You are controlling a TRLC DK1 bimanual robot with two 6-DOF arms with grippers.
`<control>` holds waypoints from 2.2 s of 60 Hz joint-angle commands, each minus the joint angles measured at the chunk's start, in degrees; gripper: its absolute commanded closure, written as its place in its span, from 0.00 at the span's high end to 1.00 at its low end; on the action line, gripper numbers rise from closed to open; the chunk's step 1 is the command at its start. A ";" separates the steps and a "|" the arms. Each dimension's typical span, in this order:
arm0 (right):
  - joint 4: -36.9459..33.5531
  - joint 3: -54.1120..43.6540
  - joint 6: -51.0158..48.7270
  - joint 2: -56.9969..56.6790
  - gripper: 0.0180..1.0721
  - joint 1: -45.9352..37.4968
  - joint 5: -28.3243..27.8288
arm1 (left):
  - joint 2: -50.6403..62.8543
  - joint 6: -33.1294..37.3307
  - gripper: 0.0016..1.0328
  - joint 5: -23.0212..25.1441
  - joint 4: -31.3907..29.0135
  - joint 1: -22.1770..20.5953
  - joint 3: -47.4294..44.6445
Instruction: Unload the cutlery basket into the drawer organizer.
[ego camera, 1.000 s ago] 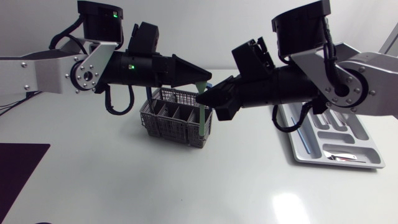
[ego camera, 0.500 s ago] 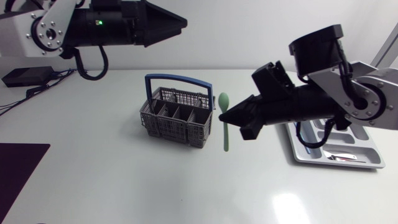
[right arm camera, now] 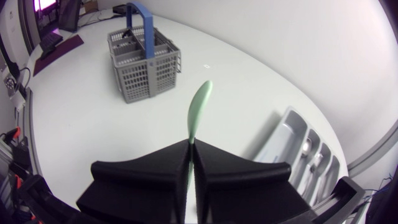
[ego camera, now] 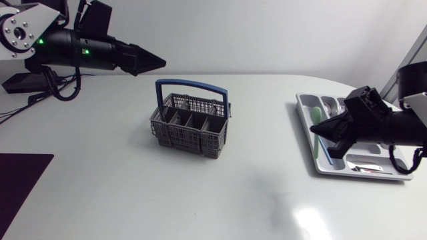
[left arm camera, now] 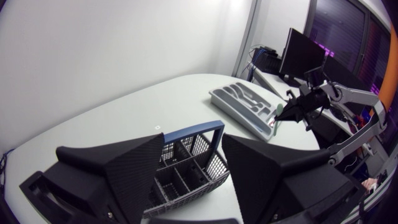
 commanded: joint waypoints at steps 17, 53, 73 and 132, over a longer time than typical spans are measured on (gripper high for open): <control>8.14 -1.65 -24.79 8.82 0.05 -22.98 0.46 | -0.72 9.53 0.64 -15.21 -0.01 -4.65 -8.18; 31.25 -5.17 -41.75 26.66 0.06 -32.38 8.99 | -0.19 12.08 0.64 -21.19 0.96 -2.19 -12.49; 33.10 -7.45 -43.07 26.66 0.84 -33.08 14.70 | 3.33 13.66 0.64 -21.19 4.03 3.53 -13.98; -0.48 1.95 4.30 -3.04 0.94 9.37 25.95 | 17.92 15.60 0.64 -18.38 9.22 3.53 -11.08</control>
